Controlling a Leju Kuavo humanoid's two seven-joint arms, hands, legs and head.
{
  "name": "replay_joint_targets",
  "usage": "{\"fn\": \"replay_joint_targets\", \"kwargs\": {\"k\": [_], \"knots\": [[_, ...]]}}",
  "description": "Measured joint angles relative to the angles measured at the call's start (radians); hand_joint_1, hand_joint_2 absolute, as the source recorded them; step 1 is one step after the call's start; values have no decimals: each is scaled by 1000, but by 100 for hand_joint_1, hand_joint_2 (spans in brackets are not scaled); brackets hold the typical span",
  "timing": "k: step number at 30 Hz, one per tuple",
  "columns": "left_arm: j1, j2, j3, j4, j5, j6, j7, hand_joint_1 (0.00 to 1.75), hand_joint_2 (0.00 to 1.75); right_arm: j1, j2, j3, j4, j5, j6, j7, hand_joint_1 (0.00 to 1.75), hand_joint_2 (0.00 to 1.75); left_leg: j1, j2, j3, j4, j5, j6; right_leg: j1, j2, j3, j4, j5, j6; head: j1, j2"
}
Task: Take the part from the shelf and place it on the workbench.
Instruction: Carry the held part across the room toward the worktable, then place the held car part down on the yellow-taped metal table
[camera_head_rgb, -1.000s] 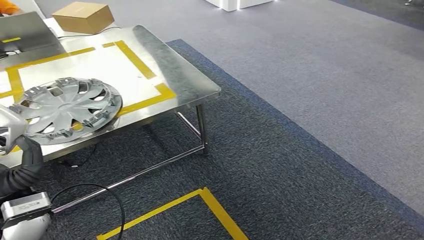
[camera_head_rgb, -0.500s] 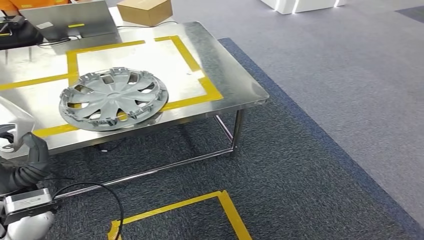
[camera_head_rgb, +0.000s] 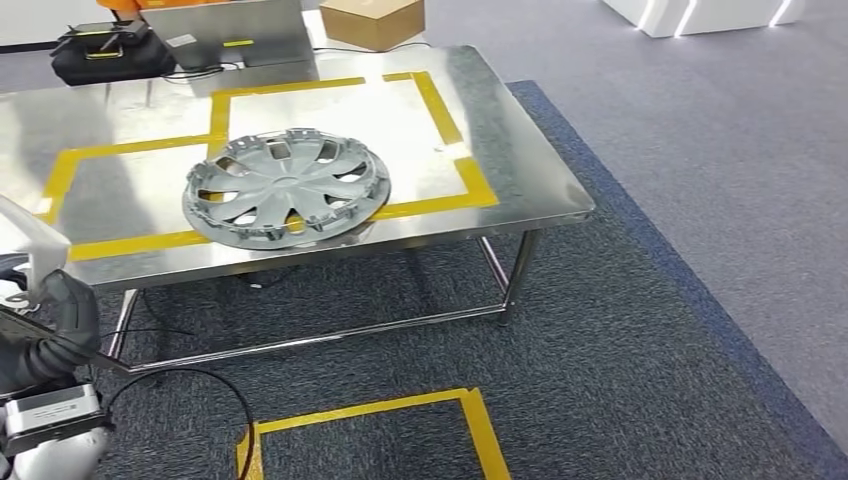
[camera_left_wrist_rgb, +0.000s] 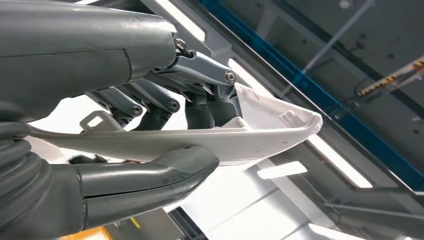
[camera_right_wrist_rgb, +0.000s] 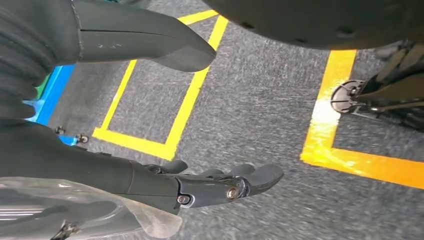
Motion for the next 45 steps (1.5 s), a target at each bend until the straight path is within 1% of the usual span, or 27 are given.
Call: {"fn": "replay_joint_targets", "kwargs": {"k": [1, 3, 5, 6, 8, 9, 10, 11, 12, 13, 15, 16, 20, 22, 24, 25, 26, 28, 30, 32, 35, 37, 39, 40, 41, 42, 45], "knots": [[-1, 0, -1, 0, 0, 0, -1, 175, 175, -1, 0, 0, 0, 0, 0, 0, 0, 175, -5, 12, 8, -19, -2, 5, 2, -9, 2, -1, -3, 5, 0, 0], [0, 2, -2, 0, 1, 0, -2, 175, 175, -4, 0, 0, 0, 1, 0, 0, 0, 175, -6, -1, 8, -24, -4, 15, 4, -24, 7, -4, -8, 15, 2, 0], [0, 3, -4, -1, 3, 0, -4, 175, 175, -7, 0, -1, 0, -1, 0, 0, 0, 175, 0, -15, 11, -31, -1, 26, 2, 2, -1, 18, -28, 26, 6, 0], [0, 3, -5, -1, 4, 0, -6, 175, 175, -7, 0, -2, 0, -3, 0, 1, 0, 175, 3, -20, 13, -35, 1, 32, 1, 28, -21, 59, -51, 30, 9, 0], [0, 2, -6, -1, 7, 0, -9, 175, 175, -5, 0, -6, 0, -6, 0, 2, 0, 175, 4, -29, 13, -35, 0, 38, 0, 71, -90, 192, -108, 33, 15, 0], [1, 1, -7, -1, 9, 0, -9, 175, 175, -3, 0, -8, 0, -7, 0, 3, 0, 175, 4, -35, 14, -34, -1, 40, 0, 78, -126, 252, -123, 34, 16, 0], [1, 1, -8, -1, 11, 0, -9, 175, 175, -1, 0, -10, 0, -7, 0, 4, 0, 175, 3, -41, 15, -34, -2, 41, 0, 80, -150, 283, -121, 35, 16, 0], [2, 1, -8, -1, 12, 0, -7, 175, 175, 1, 0, -11, 0, -7, -1, 5, 0, 175, 3, -47, 17, -34, -3, 41, 0, 80, -155, 273, -97, 34, 16, 0], [2, 1, -9, -1, 14, 0, -4, 175, 175, 2, 0, -11, 0, -7, -2, 6, 0, 175, 4, -52, 19, -33, -5, 39, 0, 80, -141, 225, -58, 32, 16, 0], [2, 2, -10, -1, 17, 0, -1, 175, 175, 1, 0, -12, 0, -7, -3, 6, 0, 175, 4, -56, 22, -32, -8, 37, 0, 81, -115, 155, -15, 30, 16, 0], [2, 5, -12, -1, 22, 0, 4, 175, 175, -1, 0, -12, 0, -6, -6, 5, 0, 175, 1, -62, 23, -27, -14, 27, 1, 83, -65, 39, 29, 23, 16, 0], [2, 7, -14, -1, 24, 0, 4, 175, 175, -2, 0, -12, 0, -5, -8, 4, 0, 175, 0, -64, 22, -26, -15, 22, 2, 84, -52, 14, 32, 19, 16, 0], [1, 14, -17, -1, 30, 0, 6, 175, 175, -1, 2, -13, 0, -3, -11, 0, 0, 175, 1, -64, 20, -13, -29, 1, 0, 84, -39, 2, 29, -3, 13, 0], [0, 18, -17, -1, 32, 0, 7, 175, 175, -1, 4, -13, 0, -2, -14, -2, 0, 175, 5, -63, -18, 75, -77, -10, -3, 82, -32, -2, 28, -13, 7, 0], [1, 21, -18, -1, 32, 0, 7, 175, 175, -2, 4, -14, 0, -1, -17, -3, 0, 175, 8, -63, -86, 211, -131, -17, -3, 82, -27, -2, 22, -17, 5, 0], [2, 22, -18, -1, 32, 0, 8, 175, 175, -1, 4, -14, 0, 0, -18, -4, 0, 175, 9, -63, -108, 252, -137, -18, -3, 82, -24, -2, 18, -18, 5, 0], [3, 22, -18, -1, 32, 0, 8, 175, 175, -1, 4, -14, 0, 1, -18, -4, 0, 175, 9, -63, -114, 257, -124, -17, -3, 82, -19, -2, 14, -17, 5, 0], [3, 23, -18, -1, 32, 0, 8, 175, 175, 0, 4, -14, 0, 1, -18, -5, 0, 175, 9, -62, -71, 154, -51, -10, -3, 83, -6, -2, 5, -13, 5, 0], [2, 24, -18, -1, 32, 0, 9, 175, 175, -1, 5, -14, 0, 2, -18, -6, 0, 175, 5, -60, -13, 28, -6, 1, -1, 83, 2, -2, -6, -4, 5, 0], [1, 25, -18, -1, 32, 0, 9, 175, 175, -2, 6, -14, 0, 2, -18, -7, 0, 175, 0, -60, 9, -22, -12, 13, 1, 81, 7, -4, -11, 10, 6, 0], [2, 25, -18, -1, 32, 0, 10, 175, 175, -2, 6, -14, 0, 1, -18, -9, 0, 175, 4, -65, 31, -38, -20, 32, 0, 79, 16, 14, -13, 29, 9, 0], [1, 25, -19, -2, 32, 0, 10, 175, 175, -5, 6, -14, 0, 2, -19, -10, 0, 175, 7, -66, 50, -41, -29, 42, 0, 81, -31, 94, -44, 34, 14, 0], [2, 25, -19, -2, 32, 0, 10, 175, 175, -5, 6, -14, 0, 1, -18, -10, 0, 175, 4, -66, 60, -40, -43, 48, 1, 81, -117, 221, -88, 38, 19, 0], [3, 25, -19, -2, 32, 0, 10, 175, 175, -3, 6, -14, 0, 1, -18, -10, 0, 175, 3, -67, 68, -40, -51, 49, 1, 82, -155, 264, -99, 40, 20, 0], [4, 25, -19, -2, 33, 0, 10, 175, 175, -1, 6, -14, 0, 1, -18, -10, 0, 175, 2, -68, 79, -40, -60, 49, 1, 82, -178, 275, -96, 40, 21, 0], [4, 25, -19, -2, 33, 0, 10, 175, 175, 2, 6, -14, 0, 2, -17, -11, 0, 175, 1, -70, 93, -40, -70, 48, 2, 82, -183, 249, -75, 39, 21, 0], [5, 25, -19, -1, 34, 0, 12, 175, 175, 5, 5, -16, 0, 1, -18, -11, 0, 175, 0, -71, 135, -40, -102, 42, 8, 83, -149, 74, 53, 22, 21, 0]]}}
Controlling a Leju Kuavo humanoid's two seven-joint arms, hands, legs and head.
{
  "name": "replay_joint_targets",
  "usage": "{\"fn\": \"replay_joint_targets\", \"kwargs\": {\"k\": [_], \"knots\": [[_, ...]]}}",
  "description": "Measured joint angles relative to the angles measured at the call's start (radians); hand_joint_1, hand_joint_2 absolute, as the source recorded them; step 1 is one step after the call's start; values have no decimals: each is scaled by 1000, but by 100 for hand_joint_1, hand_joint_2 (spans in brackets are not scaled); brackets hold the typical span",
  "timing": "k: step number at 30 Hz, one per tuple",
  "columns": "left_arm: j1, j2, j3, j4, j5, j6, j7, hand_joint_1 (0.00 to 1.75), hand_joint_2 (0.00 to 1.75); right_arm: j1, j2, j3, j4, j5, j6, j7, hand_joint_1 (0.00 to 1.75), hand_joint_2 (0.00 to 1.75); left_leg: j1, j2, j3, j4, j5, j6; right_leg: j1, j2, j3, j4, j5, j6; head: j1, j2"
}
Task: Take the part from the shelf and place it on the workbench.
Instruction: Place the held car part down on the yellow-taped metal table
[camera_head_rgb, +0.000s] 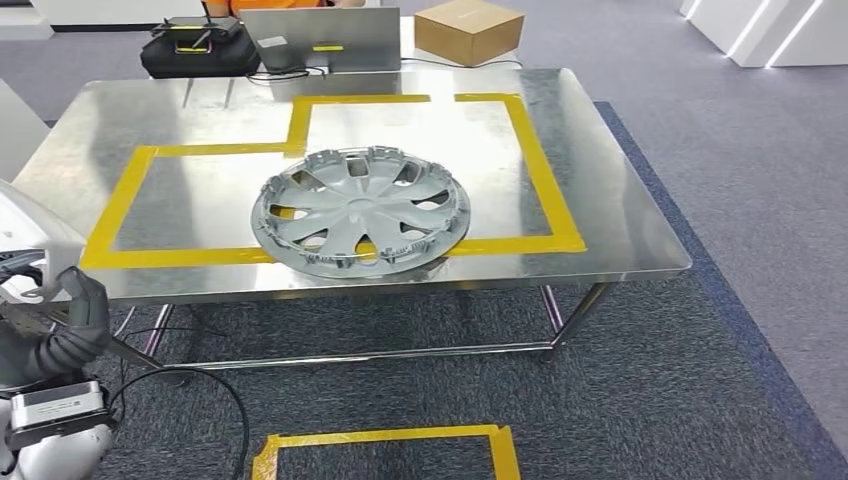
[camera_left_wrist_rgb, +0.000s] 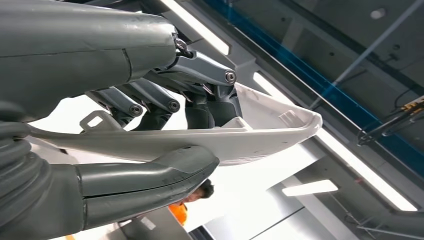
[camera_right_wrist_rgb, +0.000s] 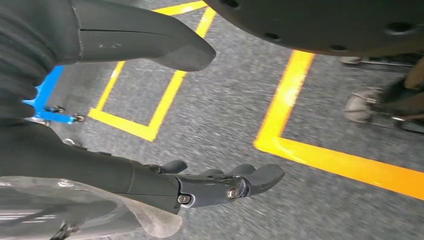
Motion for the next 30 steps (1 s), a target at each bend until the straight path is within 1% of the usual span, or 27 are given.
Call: {"fn": "replay_joint_targets", "kwargs": {"k": [1, 2, 4, 5, 6, 7, 9, 10, 11, 12, 13, 14, 15, 16, 17, 18, 19, 21, 22, 23, 24, 25, 26, 27, 28, 29, 30], "knots": [[1, 0, 0, 0, 3, 0, 3, 175, 175, 0, 0, -1, 0, 0, 0, 0, 0, 175, 0, 0, 5, -1, -8, -4, 3, 0, 8, -33, 30, -8, -2, 0], [2, 1, -1, 1, 8, 0, 9, 175, 175, 0, -1, -2, 0, 0, -1, 0, 0, 175, 1, 0, 7, -1, -13, -9, 6, 1, 11, -46, 42, -16, -4, 0], [3, 2, -2, 1, 22, 0, 21, 175, 175, -1, 0, -4, 0, 0, -1, -1, 0, 175, 1, 0, 10, 2, -13, -21, 7, 1, 25, -53, 35, -28, -7, 0], [3, 4, -3, 1, 27, 0, 25, 175, 175, -1, 1, -4, 0, 0, -2, -2, 0, 175, 2, 0, 6, 20, -9, -26, 4, 1, 35, -60, 31, -32, -7, 0], [3, 6, -4, 1, 29, 0, 27, 175, 175, -1, 2, -4, 0, 0, -2, -2, 0, 175, 2, 1, -11, 55, -7, -31, 1, 1, 47, -67, 28, -37, -9, 0], [3, 8, -4, 1, 30, 0, 27, 175, 175, -2, 3, -4, 0, 0, -4, -3, 0, 175, 4, 1, -40, 109, -16, -37, -3, 1, 60, -74, 23, -40, -11, 0], [4, 12, -4, 1, 27, 0, 28, 175, 175, -4, 3, -4, 0, 0, -6, -3, 0, 175, 11, 2, -116, 228, -64, -50, -5, 1, 79, -78, 10, -45, -15, 0], [6, 13, -4, 1, 24, 0, 28, 175, 175, -5, 3, -4, 0, 0, -6, -3, 0, 175, 15, 2, -149, 266, -89, -55, -6, 1, 87, -78, 3, -45, -14, 0], [8, 15, -4, 1, 21, 0, 28, 175, 175, -5, 3, -4, 0, 0, -6, -3, 0, 175, 19, 3, -169, 276, -97, -59, -6, 2, 96, -78, -4, -44, -14, 0], [9, 16, -4, 1, 20, 0, 30, 175, 175, -5, 3, -4, 0, 0, -6, -3, 0, 175, 22, 3, -174, 255, -77, -62, -8, 3, 106, -78, -11, -42, -14, 0], [9, 19, -5, 1, 19, 0, 32, 175, 175, -5, 3, -4, 0, 0, -6, -3, 0, 175, 24, 4, -167, 207, -32, -64, -9, 3, 117, -78, -18, -39, -14, 0], [9, 22, -5, 2, 18, 0, 36, 175, 175, -5, 3, -4, 0, 0, -6, -4, 0, 175, 27, 4, -153, 144, 23, -66, -11, 3, 127, -78, -25, -35, -15, 0], [9, 25, -5, 2, 17, 0, 41, 175, 175, -5, 3, -4, 0, 0, -6, -4, 0, 175, 26, 5, -141, 88, 60, -67, -13, 4, 134, -77, -31, -29, -15, 0], [10, 28, -5, 3, 15, 0, 45, 175, 175, -6, 3, -4, 0, 0, -6, -5, 0, 175, 24, 7, -133, 49, 82, -64, -12, 4, 137, -76, -35, -22, -17, 0], [11, 31, -6, 4, 13, 0, 50, 175, 175, -6, 3, -4, 0, 0, -7, -5, 0, 175, 22, 8, -132, 31, 89, -58, -11, 4, 135, -75, -39, -15, -17, 0], [12, 34, -6, 5, 10, 0, 54, 175, 175, -6, 3, -5, 0, 1, -7, -6, 0, 175, 20, 8, -134, 28, 84, -52, -10, 3, 133, -75, -42, -9, -17, 0], [13, 36, -6, 6, 5, 0, 57, 175, 175, -6, 3, -5, 0, 1, -7, -6, 0, 175, 20, 8, -133, 27, 89, -44, -10, 2, 132, -75, -45, -3, -16, 0], [13, 42, -6, 7, -9, -1, 68, 175, 175, -7, 3, -5, 0, 3, -8, -6, 0, 175, 22, 8, -130, 24, 91, -34, -12, 0, 126, -58, -65, 7, -13, 0], [12, 46, -6, 8, -17, -1, 72, 175, 175, -8, 3, -6, 0, 4, -8, -6, 0, 175, 23, 8, -129, 23, 91, -29, -12, 0, 109, -23, -88, 11, -10, 0], [11, 50, -6, 9, -23, -1, 78, 175, 175, -8, 3, -6, 0, 4, -8, -6, 0, 175, 22, 9, -128, 23, 90, -25, -12, 0, 80, 33, -118, 12, -8, 0], [11, 55, -6, 11, -29, -3, 84, 175, 175, -8, 3, -8, 0, 4, -8, -6, 0, 175, 21, 9, -128, 23, 89, -21, -12, 0, 44, 103, -150, 13, -7, 0], [11, 60, -6, 14, -35, -7, 91, 175, 175, -7, 3, -9, 0, 4, -7, -6, 0, 175, 19, 10, -127, 23, 87, -19, -12, 0, 8, 168, -172, 12, -6, 0], [11, 66, -6, 18, -40, -12, 100, 175, 175, -6, 3, -10, 0, 5, -6, -6, 0, 175, 17, 9, -126, 23, 86, -17, -12, 0, -15, 205, -177, 11, -6, 0], [11, 72, -6, 23, -46, -19, 109, 175, 175, -4, 3, -10, 0, 6, -5, -6, 0, 175, 15, 8, -125, 23, 84, -15, -11, 0, -22, 207, -161, 8, -5, 0], [11, 78, -5, 28, -52, -26, 117, 175, 175, -4, 3, -11, 0, 8, -5, -6, 0, 175, 14, 7, -122, 24, 83, -15, -10, 1, -8, 167, -128, 4, -4, 0], [10, 84, -4, 34, -59, -32, 124, 175, 175, -5, 3, -11, 0, 9, -5, -6, 0, 175, 14, 7, -120, 24, 81, -16, -8, 1, 18, 102, -88, -2, -4, 0], [9, 91, -2, 41, -66, -38, 130, 175, 175, -6, 2, -11, 0, 10, -4, -6, 0, 175, 12, 6, -118, 24, 78, -18, -6, 1, 48, 34, -58, -7, -4, 0]]}}
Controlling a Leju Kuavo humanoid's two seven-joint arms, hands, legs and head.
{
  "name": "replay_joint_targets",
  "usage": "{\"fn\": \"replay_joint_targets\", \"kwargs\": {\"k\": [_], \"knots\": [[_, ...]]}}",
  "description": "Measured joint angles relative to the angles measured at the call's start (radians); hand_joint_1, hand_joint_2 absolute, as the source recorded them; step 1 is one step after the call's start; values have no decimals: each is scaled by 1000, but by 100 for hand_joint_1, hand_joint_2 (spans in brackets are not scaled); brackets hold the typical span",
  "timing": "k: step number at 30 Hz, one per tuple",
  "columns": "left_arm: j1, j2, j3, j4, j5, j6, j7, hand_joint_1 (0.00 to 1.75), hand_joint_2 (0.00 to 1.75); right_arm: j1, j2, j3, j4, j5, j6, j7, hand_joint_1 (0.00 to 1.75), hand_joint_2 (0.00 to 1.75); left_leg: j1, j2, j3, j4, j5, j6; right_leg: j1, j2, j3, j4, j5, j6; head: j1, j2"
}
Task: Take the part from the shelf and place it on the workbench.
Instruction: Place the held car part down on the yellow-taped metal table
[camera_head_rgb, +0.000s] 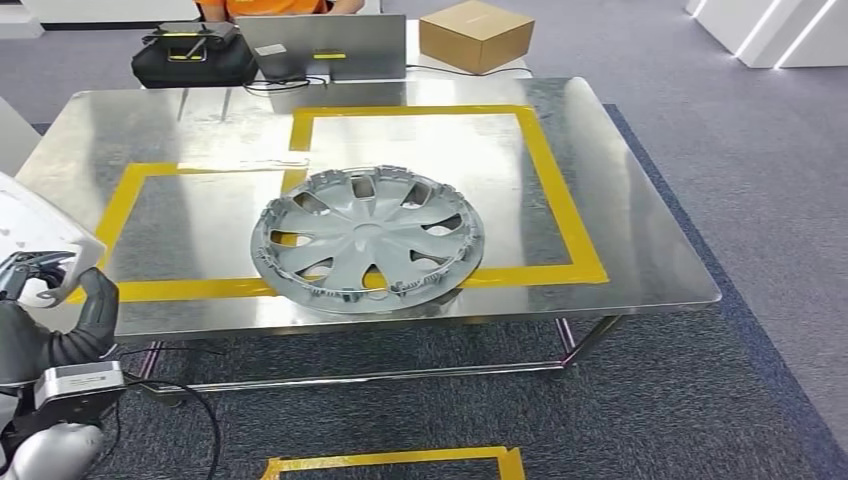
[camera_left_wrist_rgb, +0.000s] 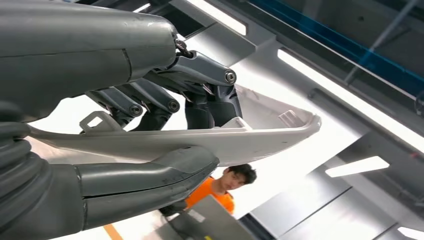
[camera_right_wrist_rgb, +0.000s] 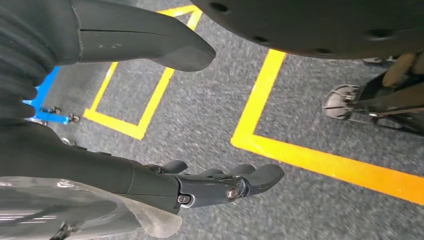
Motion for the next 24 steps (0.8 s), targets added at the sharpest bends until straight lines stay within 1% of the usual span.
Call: {"fn": "replay_joint_targets", "kwargs": {"k": [1, 2, 4, 6, 7, 8, 10, 11, 12, 13, 15, 16, 17, 18, 20, 21, 22, 23, 24], "knots": [[-2, 6, 4, 10, -9, -5, 5, 175, 175, -1, -1, 0, 0, 2, 0, 0, 0, 175, -2, 0, 0, 1, -2, -4, 2, 0, 25, -53, 21, -4, 0, 0], [-4, 13, 9, 21, -18, -9, 9, 175, 175, -2, -1, 0, 0, 3, 1, 0, 0, 175, -3, 0, 0, 2, -3, -8, 4, 0, 39, -81, 29, -6, -1, 0], [-11, 27, 20, 47, -44, -17, 19, 175, 175, -1, -2, 0, 0, 7, 2, -1, 0, 175, -3, 0, 0, -1, -2, -18, 6, 1, 45, -92, 31, -10, -1, 0], [-22, 44, 32, 71, -72, -24, 29, 175, 175, -1, -2, 0, 0, 11, 2, -3, 0, 175, 0, 0, -1, 7, -11, -29, 4, 1, 48, -98, 35, -20, -2, 0], [-29, 53, 39, 84, -87, -26, 34, 175, 175, -2, -2, 0, 0, 13, 2, -5, 0, 175, 1, 1, -12, 32, -29, -35, 1, 0, 50, -102, 37, -26, -4, 0], [-38, 63, 47, 99, -103, -29, 40, 175, 175, -3, -3, 0, 0, 15, 2, -6, 0, 175, 2, 1, -32, 80, -56, -40, -1, 0, 52, -104, 38, -31, -5, 0], [-57, 83, 59, 141, -136, -35, 53, 175, 175, -4, -6, 0, 0, 19, 3, -6, 0, 175, 4, 1, -91, 208, -115, -48, 0, -1, 53, -104, 36, -35, -7, 0], [-66, 94, 64, 166, -148, -37, 58, 175, 175, -4, -7, 0, 0, 21, 4, -6, 0, 175, 5, 1, -113, 254, -127, -50, 1, -1, 54, -103, 36, -35, -7, 0], [-74, 104, 68, 188, -157, -38, 62, 175, 175, -5, -8, 1, 0, 22, 5, -6, 0, 175, 5, 2, -119, 266, -119, -51, 1, -1, 55, -103, 35, -36, -7, 0], [-82, 114, 72, 208, -162, -38, 64, 175, 175, -5, -9, 1, 0, 23, 6, -6, 0, 175, 5, 2, -107, 240, -93, -50, 1, 0, 56, -103, 35, -36, -8, 0], [-100, 128, 81, 235, -166, -38, 67, 175, 175, -5, -9, 1, 0, 25, 7, -6, 0, 175, 4, 2, -50, 114, -22, -44, 2, 1, 61, -103, 33, -33, -7, 0], [-109, 133, 84, 246, -166, -38, 68, 175, 175, -6, -9, 1, 0, 25, 7, -6, 0, 175, 3, 2, -22, 52, -1, -40, 3, 2, 61, -101, 32, -30, -7, 0], [-114, 137, 86, 254, -167, -38, 69, 175, 175, -6, -9, 2, 0, 25, 7, -7, 0, 175, 0, 2, -6, 14, 8, -36, 5, 2, 60, -101, 31, -25, -6, 0], [-118, 140, 87, 261, -168, -38, 70, 175, 175, -7, -9, 2, 0, 25, 7, -7, 0, 175, -2, 2, 0, -3, 6, -31, 6, 2, 58, -100, 32, -20, -6, 0], [-121, 143, 88, 271, -169, -38, 71, 175, 175, -8, -9, 2, 0, 25, 7, -7, 0, 175, -2, 1, 1, -9, 7, -21, 5, 1, 55, -102, 32, -8, -6, 0], [-122, 144, 88, 274, -169, -38, 72, 175, 175, -8, -10, 2, 0, 25, 7, -7, 0, 175, 0, 2, 2, -13, 9, -14, 5, 1, 51, -96, 25, -3, -5, 0], [-123, 145, 88, 277, -169, -38, 72, 175, 175, -9, -11, 2, 0, 25, 7, -7, 0, 175, 2, 2, 4, -17, 11, -8, 4, 1, 40, -74, 9, 2, -4, 0], [-124, 146, 88, 280, -169, -38, 72, 175, 175, -9, -12, 2, 0, 25, 7, -7, 0, 175, 4, 3, 6, -19, 12, -4, 3, 1, 19, -30, -16, 5, -2, 0], [-125, 146, 88, 283, -170, -38, 72, 175, 175, -9, -13, 2, 0, 25, 8, -8, 0, 175, 4, 3, 6, -19, 12, -1, 3, 1, -11, 32, -46, 8, 0, 0]]}}
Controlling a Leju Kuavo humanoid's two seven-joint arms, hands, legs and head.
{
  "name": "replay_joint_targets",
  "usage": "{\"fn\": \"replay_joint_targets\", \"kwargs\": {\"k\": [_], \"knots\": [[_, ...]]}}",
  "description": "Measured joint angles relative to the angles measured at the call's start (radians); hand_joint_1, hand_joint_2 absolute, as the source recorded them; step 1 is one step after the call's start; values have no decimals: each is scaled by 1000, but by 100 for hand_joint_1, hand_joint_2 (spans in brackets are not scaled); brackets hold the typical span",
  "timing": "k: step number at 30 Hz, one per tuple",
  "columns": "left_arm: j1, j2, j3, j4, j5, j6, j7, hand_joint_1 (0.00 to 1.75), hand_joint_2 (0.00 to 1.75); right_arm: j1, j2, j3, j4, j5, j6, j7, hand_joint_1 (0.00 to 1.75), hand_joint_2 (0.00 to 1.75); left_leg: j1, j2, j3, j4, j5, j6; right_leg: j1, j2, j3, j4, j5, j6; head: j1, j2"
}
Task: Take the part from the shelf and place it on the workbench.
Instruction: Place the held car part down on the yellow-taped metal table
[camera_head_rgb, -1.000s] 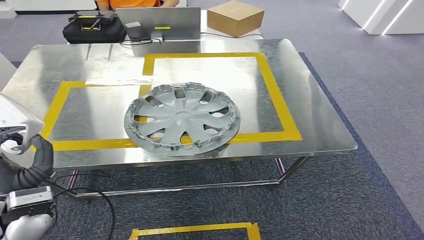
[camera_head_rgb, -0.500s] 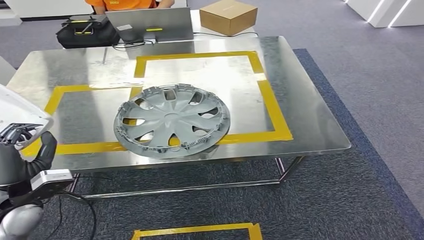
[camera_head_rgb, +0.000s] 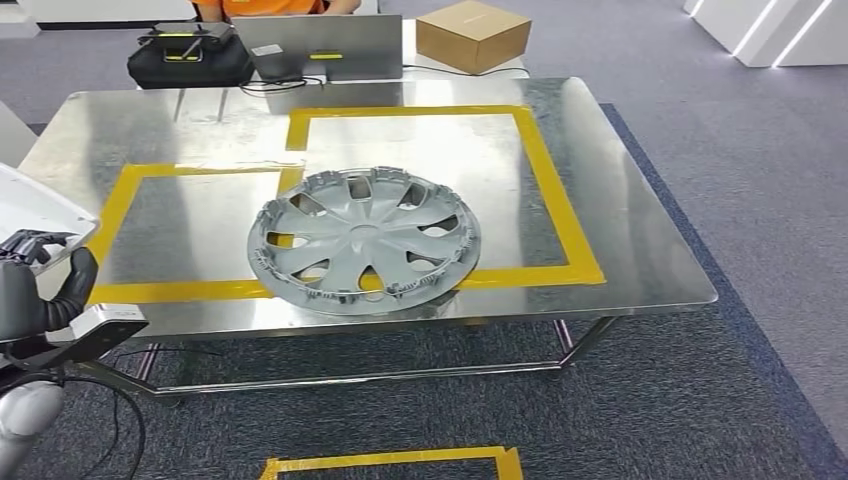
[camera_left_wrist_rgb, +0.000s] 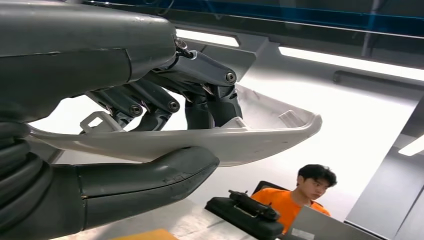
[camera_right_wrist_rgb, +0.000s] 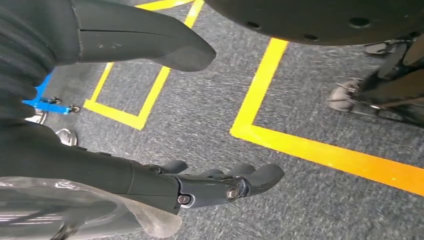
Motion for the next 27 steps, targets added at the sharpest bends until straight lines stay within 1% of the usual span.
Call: {"fn": "replay_joint_targets", "kwargs": {"k": [1, 2, 3, 4, 5, 6, 7, 8, 9, 10, 12, 13, 14, 15, 16, 17, 18, 19, 20, 21, 22, 23, 24, 25, 27], "knots": [[-1, 0, 0, 4, -6, -2, 3, 175, 175, 0, 0, 0, 0, 0, 1, 0, 0, 175, 0, 0, 0, 0, 0, 2, -1, 0, -34, 70, -28, 2, 1, 0], [-2, 1, 0, 8, -16, -4, 8, 175, 175, 1, 0, 0, 0, 1, 1, 0, 0, 175, -1, 1, 0, 0, -1, 2, -1, 0, -62, 124, -43, 3, 1, 0], [-7, 4, -1, 17, -29, -8, 16, 175, 175, 2, -1, 0, 0, 2, 2, 0, 0, 175, -1, 0, 0, 1, -1, 2, -1, 0, -75, 145, -40, 4, 2, 0], [-16, 8, -2, 29, -46, -12, 26, 175, 175, 3, -2, 0, 0, 4, 3, -1, 0, 175, -1, 0, 0, 1, -1, 2, -1, 0, -69, 126, -19, 3, 2, 0], [-30, 14, -3, 48, -66, -16, 35, 175, 175, 2, -4, 0, 0, 5, 3, -1, 0, 175, -1, -1, 1, 1, -2, 2, -1, 0, -44, 70, 17, 1, 2, 0], [-51, 22, -4, 71, -87, -18, 43, 175, 175, 1, -6, 1, 0, 7, 4, -2, 0, 175, -1, -1, 1, 2, -2, 0, -1, 0, -10, -3, 50, -3, 2, 0], [-75, 30, -6, 98, -109, -19, 51, 175, 175, -2, -8, 2, 0, 9, 4, -3, 0, 175, -3, -2, 0, 4, -4, -3, 0, 0, 22, -67, 72, -6, 2, 0], [-102, 39, -8, 129, -134, -19, 57, 175, 175, -5, -9, 3, 0, 11, 4, -4, 0, 175, -5, -3, -1, 5, -4, -7, 0, 0, 45, -112, 84, -10, 1, 0], [-132, 47, -14, 162, -159, -20, 64, 175, 175, -7, -10, 5, 0, 13, 4, -5, 0, 175, -6, -4, -3, 6, -3, -13, 2, 0, 55, -131, 85, -14, 1, 0], [-162, 55, -22, 198, -184, -22, 72, 175, 175, -8, -11, 6, 0, 15, 5, -5, 0, 175, -7, -4, -4, 5, -2, -18, 3, 1, 58, -135, 84, -18, 1, 0], [-220, 67, -44, 268, -225, -31, 85, 175, 175, -8, -12, 10, 0, 21, 6, -6, 0, 175, -5, -4, -5, 5, -3, -29, 2, 1, 59, -139, 90, -29, 0, 0], [-251, 70, -57, 305, -242, -37, 90, 175, 175, -8, -12, 11, 0, 24, 6, -6, 0, 175, -3, -3, -11, 21, -15, -34, 0, 0, 60, -142, 92, -35, -1, 0], [-283, 70, -73, 346, -257, -41, 96, 175, 175, -9, -13, 13, 0, 27, 7, -6, 0, 175, -2, -2, -27, 58, -37, -39, -2, 0, 62, -144, 94, -40, -3, 0], [-314, 69, -92, 390, -274, -43, 102, 175, 175, -10, -14, 15, 0, 30, 7, -6, 0, 175, -1, -1, -52, 114, -65, -44, -2, -1, 62, -145, 95, -43, -4, 0], [-345, 65, -113, 435, -291, -46, 108, 175, 175, -10, -15, 17, 0, 32, 7, -7, 0, 175, 0, -1, -84, 183, -96, -47, -2, -1, 62, -145, 95, -45, -6, 0], [-372, 58, -137, 481, -309, -49, 115, 175, 175, -11, -16, 19, 0, 34, 8, -7, 0, 175, 1, -1, -112, 243, -115, -49, -2, -1, 62, -145, 95, -45, -5, 0], [-397, 49, -162, 526, -327, -53, 121, 175, 175, -11, -17, 22, 0, 35, 8, -7, 0, 175, 1, -1, -129, 276, -118, -50, -1, -1, 63, -144, 94, -46, -6, 0], [-422, 38, -189, 569, -343, -59, 128, 175, 175, -12, -18, 26, 0, 36, 8, -8, 0, 175, 2, -1, -130, 272, -101, -50, -1, -1, 64, -144, 94, -45, -6, 0], [-446, 26, -216, 611, -357, -66, 134, 175, 175, -13, -18, 30, 0, 37, 9, -8, 0, 175, 3, -1, -113, 229, -68, -48, -1, -1, 65, -143, 94, -44, -5, 0], [-470, 14, -242, 650, -369, -72, 140, 175, 175, -14, -18, 32, 0, 39, 10, -9, 0, 175, 3, -1, -86, 162, -29, -46, -1, 0, 65, -143, 92, -43, -5, 0], [-494, 2, -267, 687, -379, -76, 145, 175, 175, -16, -18, 35, 0, 40, 11, -10, 0, 175, 2, -1, -58, 98, -1, -43, 0, 1, 65, -141, 91, -39, -5, 0], [-517, -10, -290, 723, -387, -79, 150, 175, 175, -17, -19, 36, 0, 41, 11, -10, 0, 175, 1, -1, -37, 48, 14, -39, 2, 3, 62, -139, 91, -35, -5, 0], [-536, -23, -312, 757, -394, -82, 156, 175, 175, -18, -20, 38, 0, 43, 12, -10, 0, 175, -1, -1, -26, 21, 17, -35, 3, 4, 59, -139, 92, -29, -5, 0], [-552, -35, -334, 789, -400, -84, 161, 175, 175, -18, -21, 40, 0, 45, 14, -10, 0, 175, -3, -2, -25, 15, 12, -31, 3, 5, 57, -139, 93, -23, -4, 0], [-574, -60, -373, 842, -410, -88, 167, 175, 175, -18, -24, 43, 0, 48, 16, -8, 0, 175, -3, -2, -25, 9, 13, -19, 1, 5, 53, -139, 91, -11, -4, 0]]}}
